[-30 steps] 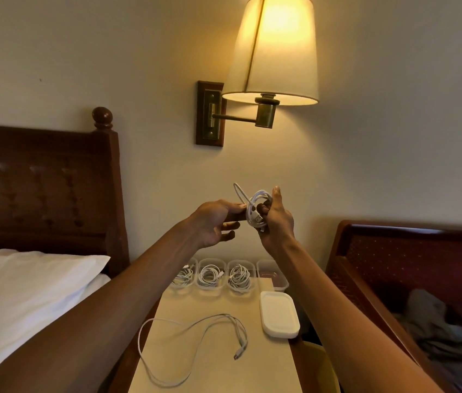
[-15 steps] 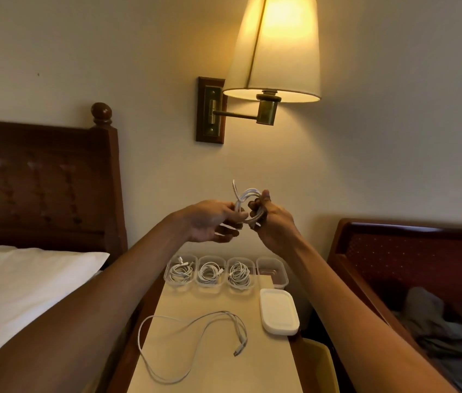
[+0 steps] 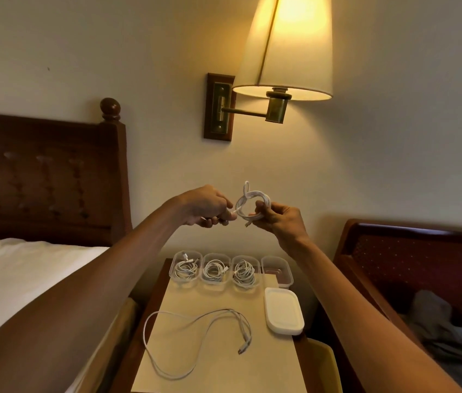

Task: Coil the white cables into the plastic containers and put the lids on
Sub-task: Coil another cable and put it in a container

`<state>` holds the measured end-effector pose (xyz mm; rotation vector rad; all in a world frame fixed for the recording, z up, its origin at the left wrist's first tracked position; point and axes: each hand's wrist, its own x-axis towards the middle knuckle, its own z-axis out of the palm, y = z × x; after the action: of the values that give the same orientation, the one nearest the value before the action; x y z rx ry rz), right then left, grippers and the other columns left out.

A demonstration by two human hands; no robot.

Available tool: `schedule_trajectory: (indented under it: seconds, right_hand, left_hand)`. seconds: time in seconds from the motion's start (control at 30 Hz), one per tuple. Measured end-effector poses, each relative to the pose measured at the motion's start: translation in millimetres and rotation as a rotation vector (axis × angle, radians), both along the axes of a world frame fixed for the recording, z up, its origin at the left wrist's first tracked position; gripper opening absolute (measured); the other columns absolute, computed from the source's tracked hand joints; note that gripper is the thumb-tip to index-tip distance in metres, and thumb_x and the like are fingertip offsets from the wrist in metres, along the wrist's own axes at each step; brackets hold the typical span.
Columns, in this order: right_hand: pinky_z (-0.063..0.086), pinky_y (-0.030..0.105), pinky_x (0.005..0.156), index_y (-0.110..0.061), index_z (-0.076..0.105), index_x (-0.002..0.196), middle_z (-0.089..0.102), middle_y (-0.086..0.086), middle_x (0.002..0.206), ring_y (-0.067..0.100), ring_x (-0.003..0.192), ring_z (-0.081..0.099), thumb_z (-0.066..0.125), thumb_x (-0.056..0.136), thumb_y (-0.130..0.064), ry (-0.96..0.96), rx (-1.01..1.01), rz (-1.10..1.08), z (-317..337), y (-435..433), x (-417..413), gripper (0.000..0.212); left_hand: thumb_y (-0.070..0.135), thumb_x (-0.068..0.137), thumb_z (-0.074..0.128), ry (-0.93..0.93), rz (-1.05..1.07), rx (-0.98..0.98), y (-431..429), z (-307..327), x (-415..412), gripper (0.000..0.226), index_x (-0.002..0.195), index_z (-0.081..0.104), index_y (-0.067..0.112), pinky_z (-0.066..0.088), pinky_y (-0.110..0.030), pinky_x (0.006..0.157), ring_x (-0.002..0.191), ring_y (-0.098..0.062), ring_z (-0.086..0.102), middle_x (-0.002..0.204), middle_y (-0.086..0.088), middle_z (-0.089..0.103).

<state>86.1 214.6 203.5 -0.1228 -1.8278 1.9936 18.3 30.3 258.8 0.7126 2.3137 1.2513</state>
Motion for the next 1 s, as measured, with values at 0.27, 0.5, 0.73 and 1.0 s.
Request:
schedule_trajectory:
  seconds: [0.27, 0.5, 0.73, 1.0]
  right_hand:
    - [0.061, 0.04, 0.069, 0.009, 0.068, 0.098, 0.066, 0.013, 0.08, 0.023, 0.076, 0.067, 0.068, 0.088, -0.01, -0.049, -0.411, -0.268, 16, -5, -30, 0.021]
    - [0.061, 0.034, 0.058, 0.011, 0.066, 0.09, 0.064, 0.015, 0.079, 0.025, 0.075, 0.067, 0.069, 0.086, -0.01, -0.056, -0.541, -0.201, 11, -24, -25, 0.022]
    - [0.06, 0.029, 0.054, 0.005, 0.062, 0.088, 0.062, 0.017, 0.094, 0.026, 0.081, 0.066, 0.059, 0.094, -0.012, -0.094, -0.66, 0.01, 11, -34, -24, 0.018]
    - [0.06, 0.032, 0.064, 0.002, 0.062, 0.086, 0.065, 0.02, 0.086, 0.027, 0.068, 0.07, 0.065, 0.091, -0.019, -0.204, -0.708, 0.073, 7, -38, -16, 0.021]
  left_hand:
    - [0.01, 0.092, 0.066, 0.002, -0.017, -0.041, -8, -25, 6, 0.014, 0.094, 0.079, 0.013, 0.034, -0.023, 0.051, 0.064, -0.012, 0.049, 0.074, -0.006, 0.068]
    - [0.003, 0.096, 0.058, 0.13, -0.039, -0.222, -22, -26, -3, 0.019, 0.099, 0.076, 0.004, 0.056, -0.031, 0.074, 0.083, -0.019, 0.066, 0.095, -0.014, 0.073]
    - [0.013, 0.101, 0.054, 0.173, 0.02, 0.106, -11, -63, -6, 0.022, 0.11, 0.071, 0.003, 0.055, -0.031, 0.078, 0.082, -0.019, 0.062, 0.096, -0.011, 0.066]
    - [-0.006, 0.09, 0.063, 0.123, 0.213, 0.594, 14, -86, 1, 0.018, 0.102, 0.073, 0.004, 0.058, -0.028, 0.077, 0.08, -0.019, 0.067, 0.087, -0.013, 0.073]
